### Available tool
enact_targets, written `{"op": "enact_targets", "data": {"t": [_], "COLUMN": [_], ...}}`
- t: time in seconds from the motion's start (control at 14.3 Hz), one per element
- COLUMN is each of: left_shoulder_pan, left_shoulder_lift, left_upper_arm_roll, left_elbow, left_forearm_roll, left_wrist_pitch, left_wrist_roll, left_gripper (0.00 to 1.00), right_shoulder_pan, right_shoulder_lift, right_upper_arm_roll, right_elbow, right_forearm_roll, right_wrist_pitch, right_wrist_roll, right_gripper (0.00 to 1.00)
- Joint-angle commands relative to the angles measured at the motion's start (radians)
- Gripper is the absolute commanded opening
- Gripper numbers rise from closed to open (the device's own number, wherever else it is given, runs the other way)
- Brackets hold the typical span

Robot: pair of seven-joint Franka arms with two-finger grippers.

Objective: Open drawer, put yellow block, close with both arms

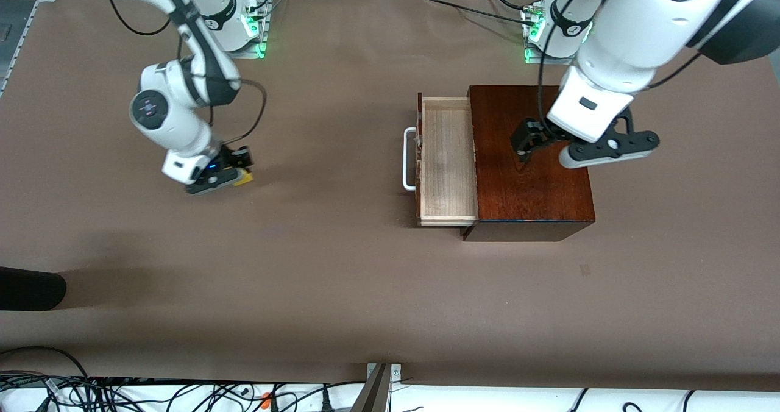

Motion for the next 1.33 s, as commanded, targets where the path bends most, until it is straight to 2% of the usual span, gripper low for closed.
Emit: {"op": "enact_targets", "data": {"t": [0.0,0.07,0.28,0.42,0.56,0.7,0.77,0.98,1.26], "left_shoulder_pan": [0.013,0.003,-0.147,-0.268,-0.367,-0.462,-0.491,-0.485,-0.482], "left_shoulder_lift": [-0.122,-0.165,-0.265,-0.301,-0.324,-0.347,-0.353,-0.355,-0.355], "left_upper_arm_roll": [0.126,0.206,0.518,0.71,0.855,0.985,1.021,1.02,1.013], "left_elbow": [-0.033,-0.038,-0.049,-0.049,-0.049,-0.064,-0.066,-0.064,-0.063], "left_forearm_roll": [-0.131,-0.206,-0.34,-0.354,-0.354,-0.353,-0.348,-0.336,-0.336], "left_wrist_pitch": [-0.008,-0.01,-0.072,-0.108,-0.14,-0.151,-0.152,-0.155,-0.158], "left_wrist_roll": [0.176,0.262,0.504,0.595,0.658,0.703,0.712,0.733,0.755], "left_gripper": [1.0,1.0,1.0,1.0,1.0,1.0,1.0,1.0,1.0], "right_shoulder_pan": [0.01,0.044,0.237,0.348,0.447,0.515,0.547,0.596,0.641], "right_shoulder_lift": [0.001,0.012,0.087,0.194,0.308,0.385,0.406,0.481,0.524], "right_upper_arm_roll": [0.136,0.17,0.179,0.179,0.179,0.179,0.179,0.178,0.178], "right_elbow": [0.154,0.206,0.402,0.61,0.814,0.933,0.961,1.053,1.108], "right_forearm_roll": [-0.022,-0.055,-0.173,-0.227,-0.279,-0.327,-0.341,-0.372,-0.372], "right_wrist_pitch": [-0.132,-0.143,-0.215,-0.334,-0.456,-0.488,-0.484,-0.49,-0.482], "right_wrist_roll": [-0.041,-0.071,-0.082,-0.083,-0.085,-0.091,-0.109,-0.242,-0.261], "right_gripper": [0.09,0.09,0.1,0.1,0.1,0.1,0.1,0.11,0.11]}}
